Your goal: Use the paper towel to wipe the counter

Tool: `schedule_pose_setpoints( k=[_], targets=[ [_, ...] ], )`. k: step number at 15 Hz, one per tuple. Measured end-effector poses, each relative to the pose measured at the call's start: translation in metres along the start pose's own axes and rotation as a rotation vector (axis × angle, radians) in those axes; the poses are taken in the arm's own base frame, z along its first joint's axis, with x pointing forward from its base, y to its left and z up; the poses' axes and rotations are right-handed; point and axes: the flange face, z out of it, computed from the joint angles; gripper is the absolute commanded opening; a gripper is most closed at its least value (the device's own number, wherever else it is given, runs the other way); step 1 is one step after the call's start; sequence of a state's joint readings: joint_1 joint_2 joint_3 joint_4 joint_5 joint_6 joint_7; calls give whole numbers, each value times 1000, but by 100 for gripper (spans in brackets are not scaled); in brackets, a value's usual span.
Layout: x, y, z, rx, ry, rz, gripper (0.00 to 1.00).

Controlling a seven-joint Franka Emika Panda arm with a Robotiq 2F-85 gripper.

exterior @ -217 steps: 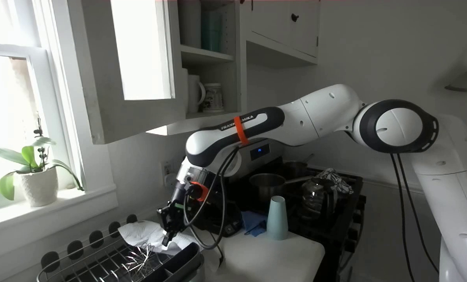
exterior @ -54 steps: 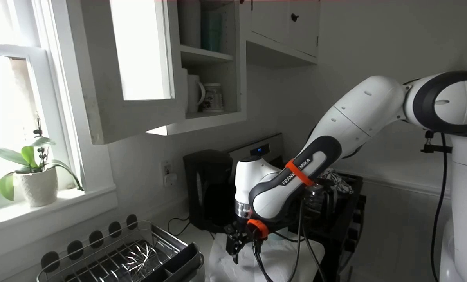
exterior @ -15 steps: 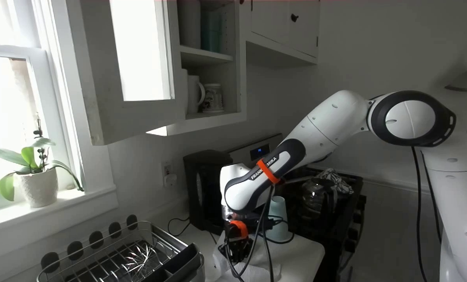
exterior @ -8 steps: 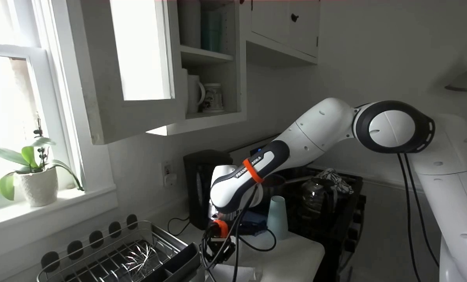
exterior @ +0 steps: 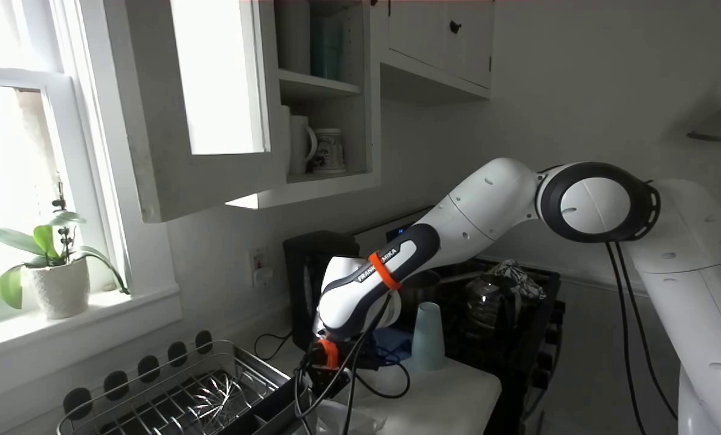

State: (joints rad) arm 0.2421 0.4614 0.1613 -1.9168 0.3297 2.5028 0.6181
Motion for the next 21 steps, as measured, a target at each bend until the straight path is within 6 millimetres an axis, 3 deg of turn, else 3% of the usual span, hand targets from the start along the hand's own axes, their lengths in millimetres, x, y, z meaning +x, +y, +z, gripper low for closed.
schedule_pose_setpoints(
  k=[6,12,17,21],
  targets=[
    [0,9,-3,-60,-68,1,0],
    [5,52,-17,-301,-174,-27,0],
    [2,78,-20,-473,-242,-62,0],
    [8,111,-23,-634,-273,-63,0]
  ],
)
